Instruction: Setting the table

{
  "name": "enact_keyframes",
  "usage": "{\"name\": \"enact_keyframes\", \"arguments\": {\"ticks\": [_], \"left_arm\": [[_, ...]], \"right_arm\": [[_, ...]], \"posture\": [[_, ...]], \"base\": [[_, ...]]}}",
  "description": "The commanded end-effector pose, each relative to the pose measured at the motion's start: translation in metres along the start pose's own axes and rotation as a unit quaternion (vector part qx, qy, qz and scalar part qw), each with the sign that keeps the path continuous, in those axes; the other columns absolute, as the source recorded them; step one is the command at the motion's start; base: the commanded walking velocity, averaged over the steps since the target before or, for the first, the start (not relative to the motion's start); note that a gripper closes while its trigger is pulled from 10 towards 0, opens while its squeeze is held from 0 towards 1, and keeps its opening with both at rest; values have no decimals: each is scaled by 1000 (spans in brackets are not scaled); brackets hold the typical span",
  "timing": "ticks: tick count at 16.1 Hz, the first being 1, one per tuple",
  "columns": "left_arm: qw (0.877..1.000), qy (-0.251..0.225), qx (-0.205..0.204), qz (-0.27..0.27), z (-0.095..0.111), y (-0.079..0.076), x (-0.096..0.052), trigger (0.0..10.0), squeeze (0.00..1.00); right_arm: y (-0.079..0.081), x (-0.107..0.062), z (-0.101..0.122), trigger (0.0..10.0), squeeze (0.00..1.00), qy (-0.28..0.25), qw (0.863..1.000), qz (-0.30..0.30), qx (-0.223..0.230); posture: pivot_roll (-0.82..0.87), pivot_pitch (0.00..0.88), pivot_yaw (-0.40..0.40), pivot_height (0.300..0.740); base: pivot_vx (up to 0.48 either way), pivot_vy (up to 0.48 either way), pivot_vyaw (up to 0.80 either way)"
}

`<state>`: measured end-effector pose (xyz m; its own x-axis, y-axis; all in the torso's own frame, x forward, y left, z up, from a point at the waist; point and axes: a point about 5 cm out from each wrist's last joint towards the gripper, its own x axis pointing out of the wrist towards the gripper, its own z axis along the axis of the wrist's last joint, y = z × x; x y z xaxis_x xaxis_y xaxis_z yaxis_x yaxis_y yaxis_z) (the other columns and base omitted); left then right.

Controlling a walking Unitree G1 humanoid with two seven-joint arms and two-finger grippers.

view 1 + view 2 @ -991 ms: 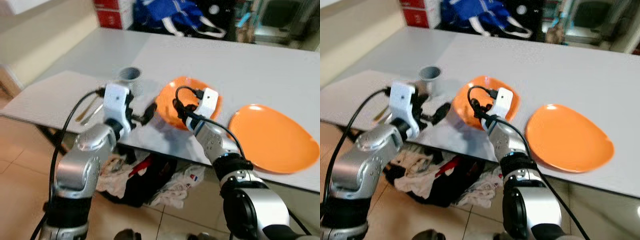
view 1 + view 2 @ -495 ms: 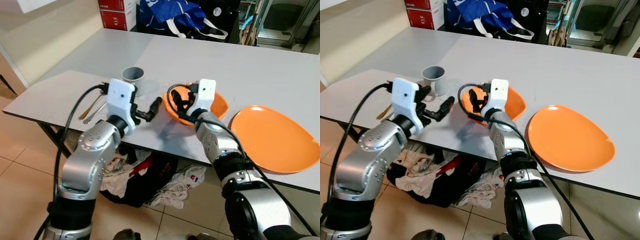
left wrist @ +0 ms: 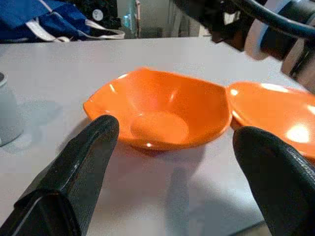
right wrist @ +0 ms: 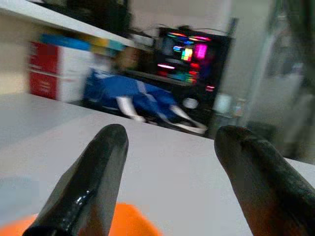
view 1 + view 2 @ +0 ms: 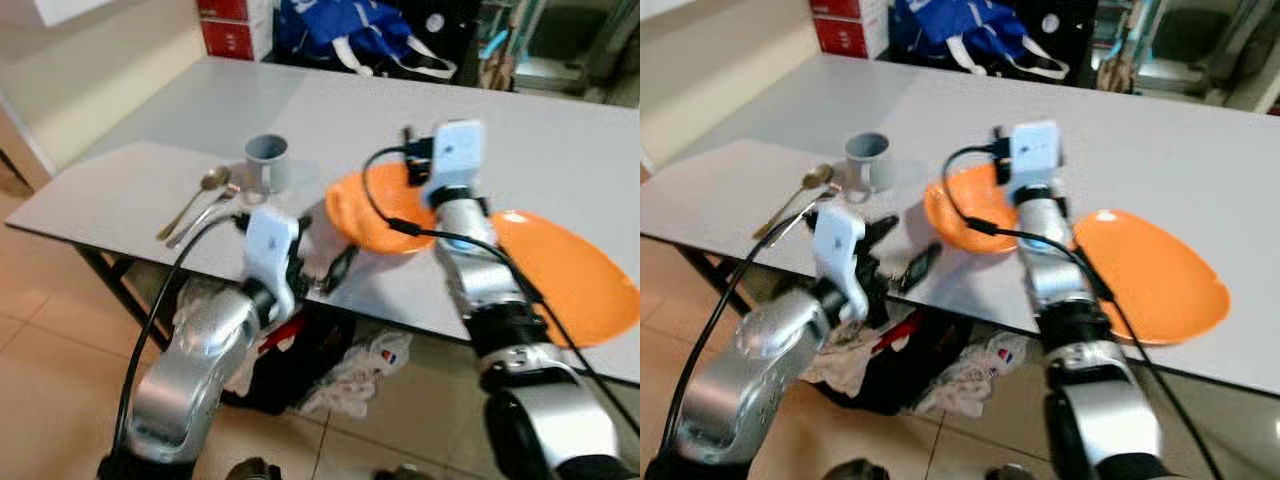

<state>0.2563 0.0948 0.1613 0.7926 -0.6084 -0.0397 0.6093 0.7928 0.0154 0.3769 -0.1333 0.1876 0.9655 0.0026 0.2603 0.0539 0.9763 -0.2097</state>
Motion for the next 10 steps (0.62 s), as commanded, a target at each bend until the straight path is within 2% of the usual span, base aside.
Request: {"name": "enact_keyframes", "arguments": {"ticks": [1,2,3,4,5,7,10], "left_arm": [[999,4,34,-9,-7,-1,-5,10000,0],[998,15,53,-11,-17,0,-8,10000,0],[994,36,105,-15,-36,4,-17,10000,0],[993,42,110,-18,-41,5,-20,10000,0],[990,68,120,-23,-53,10,-26,10000,0],[992,78,97,-24,-57,9,-25,10000,0],[998,46,41,22,-47,15,-16,10000,0]], "right_arm": [[-5,-3,0,10000,0,-11,999,-14,-29],[-11,-4,-2,10000,0,-10,998,-25,-48],[-18,-7,-7,10000,0,-9,996,-46,-78],[-20,-9,-8,10000,0,-10,995,-54,-89],[-22,-11,-13,10000,0,-2,993,-66,-99],[-22,-13,-17,10000,0,5,992,-73,-103],[-20,-16,-15,10000,0,-3,992,-71,-103]], "posture": [[-15,0,36,728],[-17,0,41,728],[-21,0,46,728],[-21,0,49,728],[-21,0,52,728],[-21,0,53,728],[-20,0,46,728]], "base": [[0,0,0],[0,0,0],[0,0,0],[0,0,0],[0,0,0],[0,0,0],[0,0,0]]}}
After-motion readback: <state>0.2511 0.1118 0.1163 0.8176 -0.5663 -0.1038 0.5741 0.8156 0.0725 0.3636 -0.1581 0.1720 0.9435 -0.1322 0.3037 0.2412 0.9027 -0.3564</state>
